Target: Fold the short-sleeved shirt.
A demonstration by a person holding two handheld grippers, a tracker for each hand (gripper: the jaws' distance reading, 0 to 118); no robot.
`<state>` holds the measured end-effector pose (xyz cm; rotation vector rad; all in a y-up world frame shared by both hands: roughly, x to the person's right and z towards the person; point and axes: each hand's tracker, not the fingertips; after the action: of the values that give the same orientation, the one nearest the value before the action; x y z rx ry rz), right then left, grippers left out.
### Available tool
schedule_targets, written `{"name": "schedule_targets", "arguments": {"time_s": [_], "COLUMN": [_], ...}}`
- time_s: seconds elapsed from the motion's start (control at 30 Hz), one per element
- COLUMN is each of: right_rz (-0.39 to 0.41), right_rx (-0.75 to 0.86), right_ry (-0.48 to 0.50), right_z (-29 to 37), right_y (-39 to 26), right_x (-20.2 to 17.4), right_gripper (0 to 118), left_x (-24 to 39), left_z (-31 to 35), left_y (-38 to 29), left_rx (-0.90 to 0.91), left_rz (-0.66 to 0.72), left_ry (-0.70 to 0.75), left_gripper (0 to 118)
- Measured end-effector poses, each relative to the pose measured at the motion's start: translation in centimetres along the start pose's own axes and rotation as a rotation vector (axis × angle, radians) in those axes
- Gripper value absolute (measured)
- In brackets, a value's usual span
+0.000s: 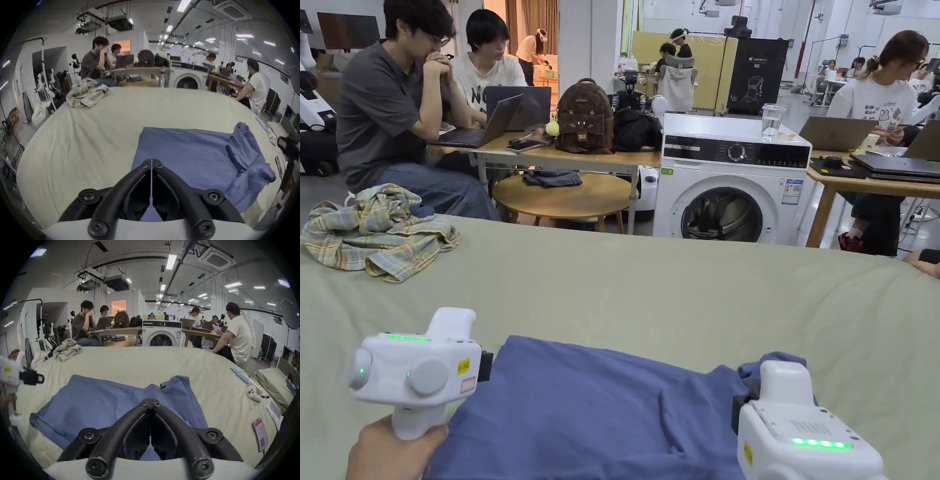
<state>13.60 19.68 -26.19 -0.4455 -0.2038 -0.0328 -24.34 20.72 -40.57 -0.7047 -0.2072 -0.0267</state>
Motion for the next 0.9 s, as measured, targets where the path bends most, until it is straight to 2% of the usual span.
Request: {"name": "schedule_targets", "arguments": {"time_s": [0.2,0.27,0.3,0.33,0.63,0.7,0.73,0.77,0.83,0.9], "right_rz": [0.016,0.018,0.016,0.019,0.029,0.024,0.024,0.020,0.004,-0.030], "right_rx": [-0.066,-0.087,-0.095,-0.106,-0.162,-0.170,-0.176,-0.182,-0.198,-0.212], "right_ry": [0.001,0.003,0.000,0.002,-0.004,-0.005,-0.008,-0.011,-0.013,-0.014], "right_z": [-3.1,-4.2,-4.7,-5.2,-8.0,-8.1,-8.2,-8.3,-8.3,-8.3], "right_y": [-0.7,-0.8,-0.8,-0.9,-1.0,-1.2,-1.2,-1.3,-1.5,-1.3], "right_x": [0.4,0.4,0.4,0.3,0.2,0.4,0.5,0.6,1.2,2.1], "right_gripper": [0,0,0,0,0,0,0,0,0,0], "left_x": [-2.9,-3.7,-3.4,-3.5,-1.4,-0.4,0.4,1.2,1.9,2.9], "left_z": [-8.6,-11.1,-11.4,-12.4,-21.4,-20.5,-20.6,-20.3,-19.8,-19.4], "left_y": [6.2,7.9,8.5,9.0,8.1,7.9,7.9,7.6,7.6,7.5], "left_rx": [-0.137,-0.164,-0.181,-0.197,-0.418,-0.342,-0.340,-0.336,-0.325,-0.331], "left_rz": [0.035,0.083,0.107,0.138,0.070,0.008,-0.022,-0.052,-0.087,-0.138], "left_ry": [-0.012,-0.053,-0.075,-0.111,-0.018,0.019,0.041,0.065,0.016,0.013], "left_gripper": [1,16,33,41,60,59,55,43,1,0]}}
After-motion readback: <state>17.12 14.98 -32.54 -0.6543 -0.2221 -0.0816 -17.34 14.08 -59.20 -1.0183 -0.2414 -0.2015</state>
